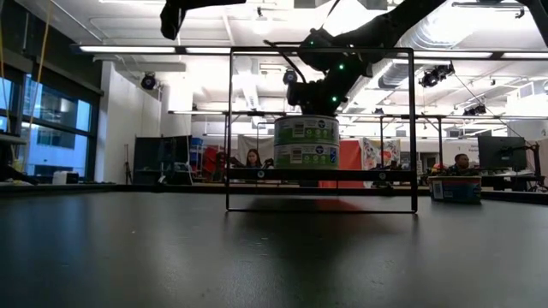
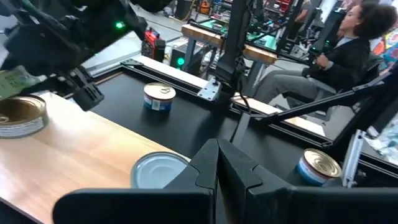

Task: Stack canned seafood by type on shelf
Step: Stack the green tuna can on top of the other green tuna can on the shelf

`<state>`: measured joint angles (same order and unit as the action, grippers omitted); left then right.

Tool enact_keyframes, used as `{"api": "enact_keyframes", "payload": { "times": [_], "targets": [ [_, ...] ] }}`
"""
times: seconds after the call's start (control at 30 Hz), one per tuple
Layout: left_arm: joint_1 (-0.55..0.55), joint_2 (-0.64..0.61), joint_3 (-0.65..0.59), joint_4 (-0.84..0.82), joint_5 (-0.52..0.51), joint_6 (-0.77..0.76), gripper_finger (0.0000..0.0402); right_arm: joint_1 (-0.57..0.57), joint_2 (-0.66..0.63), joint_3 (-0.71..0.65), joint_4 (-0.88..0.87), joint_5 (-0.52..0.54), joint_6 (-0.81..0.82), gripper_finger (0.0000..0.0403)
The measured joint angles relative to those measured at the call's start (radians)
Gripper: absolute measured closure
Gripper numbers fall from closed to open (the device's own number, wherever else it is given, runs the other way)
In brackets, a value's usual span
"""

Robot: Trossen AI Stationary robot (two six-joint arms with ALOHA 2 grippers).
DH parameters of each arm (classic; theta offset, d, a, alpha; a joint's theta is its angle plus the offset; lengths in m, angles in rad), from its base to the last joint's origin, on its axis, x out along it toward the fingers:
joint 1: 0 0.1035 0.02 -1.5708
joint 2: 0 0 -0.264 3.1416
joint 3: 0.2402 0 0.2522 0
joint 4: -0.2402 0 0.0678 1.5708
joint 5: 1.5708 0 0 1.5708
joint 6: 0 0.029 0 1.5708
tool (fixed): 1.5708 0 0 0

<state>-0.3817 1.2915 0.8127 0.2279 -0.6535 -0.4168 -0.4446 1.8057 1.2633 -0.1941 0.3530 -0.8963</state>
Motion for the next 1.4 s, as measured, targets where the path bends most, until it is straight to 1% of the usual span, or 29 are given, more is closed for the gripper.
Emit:
{"api": "enact_keyframes", "payload": {
  "times": [0.17, 0.4, 0.53, 0.8, 0.93, 1.27, 1.4],
  "targets": [
    [-0.008, 0.000, 0.000, 0.000, 0.019, 0.000, 0.0401, 0.000, 0.000, 0.000, 0.004, 0.037, 0.000, 0.0249],
    [-0.013, 0.000, 0.000, 0.000, 0.019, 0.000, 0.0401, 0.012, 0.000, 0.000, 0.003, 0.034, -0.001, 0.0249],
    [-0.013, 0.000, 0.000, 0.000, 0.019, -0.001, 0.0402, 0.021, 0.000, 0.000, 0.003, 0.005, 0.008, 0.0249],
    [-0.027, 0.000, 0.000, -0.008, 0.019, -0.001, 0.0401, 0.027, 0.000, 0.001, 0.000, 0.013, 0.050, 0.0245],
    [-0.027, 0.000, 0.000, -0.031, 0.019, -0.024, 0.0402, 0.026, 0.000, 0.002, -0.003, 0.014, 0.050, 0.0224],
    [-0.027, 0.000, 0.000, -0.030, 0.020, -0.028, 0.0401, 0.027, 0.000, 0.002, -0.033, 0.017, 0.030, 0.0140],
    [-0.027, 0.000, 0.000, -0.029, 0.020, -0.028, 0.0402, 0.029, 0.000, 0.002, -0.078, 0.030, 0.026, 0.0124]
  ]
}}
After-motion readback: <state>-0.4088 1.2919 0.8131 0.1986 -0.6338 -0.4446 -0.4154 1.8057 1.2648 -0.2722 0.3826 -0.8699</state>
